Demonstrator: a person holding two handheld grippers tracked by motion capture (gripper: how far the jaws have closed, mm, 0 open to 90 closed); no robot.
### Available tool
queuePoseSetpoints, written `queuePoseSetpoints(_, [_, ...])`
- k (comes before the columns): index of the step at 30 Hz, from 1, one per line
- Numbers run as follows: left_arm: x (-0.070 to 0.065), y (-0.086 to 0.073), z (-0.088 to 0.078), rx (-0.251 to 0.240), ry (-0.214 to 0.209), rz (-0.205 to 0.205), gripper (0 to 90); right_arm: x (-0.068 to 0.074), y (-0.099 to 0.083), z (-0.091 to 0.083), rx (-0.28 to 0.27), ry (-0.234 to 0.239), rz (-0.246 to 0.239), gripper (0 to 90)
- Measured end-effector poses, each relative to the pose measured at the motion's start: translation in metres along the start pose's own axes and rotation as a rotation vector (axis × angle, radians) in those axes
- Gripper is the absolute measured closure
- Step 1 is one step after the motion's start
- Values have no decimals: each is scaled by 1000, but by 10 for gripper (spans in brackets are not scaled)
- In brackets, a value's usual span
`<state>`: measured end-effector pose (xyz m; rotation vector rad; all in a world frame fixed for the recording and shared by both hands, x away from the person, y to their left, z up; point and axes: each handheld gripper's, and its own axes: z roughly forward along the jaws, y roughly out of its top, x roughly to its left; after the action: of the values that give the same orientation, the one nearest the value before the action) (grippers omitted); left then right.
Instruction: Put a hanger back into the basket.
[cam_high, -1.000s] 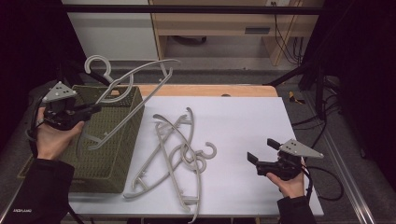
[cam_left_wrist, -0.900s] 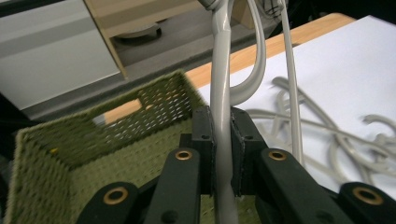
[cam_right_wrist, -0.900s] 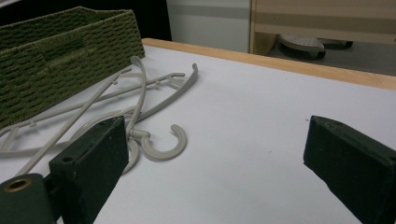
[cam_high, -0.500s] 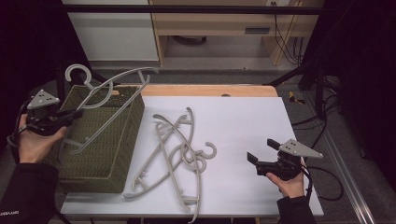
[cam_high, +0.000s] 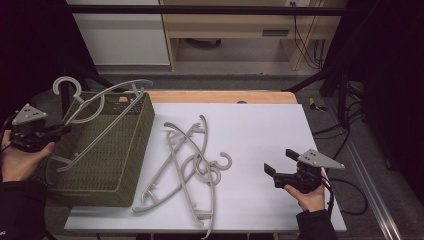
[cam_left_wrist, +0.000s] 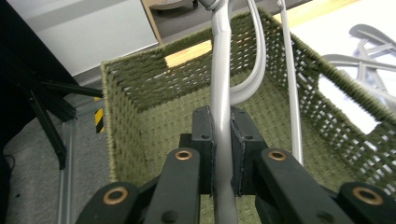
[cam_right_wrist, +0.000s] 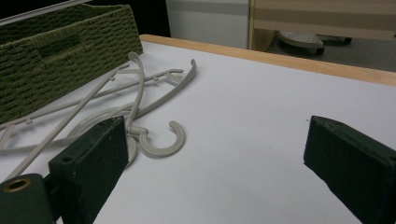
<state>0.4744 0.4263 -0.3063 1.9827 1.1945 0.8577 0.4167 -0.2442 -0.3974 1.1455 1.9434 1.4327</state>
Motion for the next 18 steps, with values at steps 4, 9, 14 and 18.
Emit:
queuePoseSetpoints(4, [3,-5,1,29,9,12,816,0,0,0,2,0,1,66])
queuePoseSetpoints(9, [7,-10,0,44,14,26,816,-1,-1,0,2,-2,3,66])
queuePoseSetpoints(14, [10,-13,-1,35,18,33,817,0,-1,1,5,2,1,66])
queuePoseSetpoints(18, [9,-14,3,65,41,64,816,-1,-1,1,8,0,-2,66])
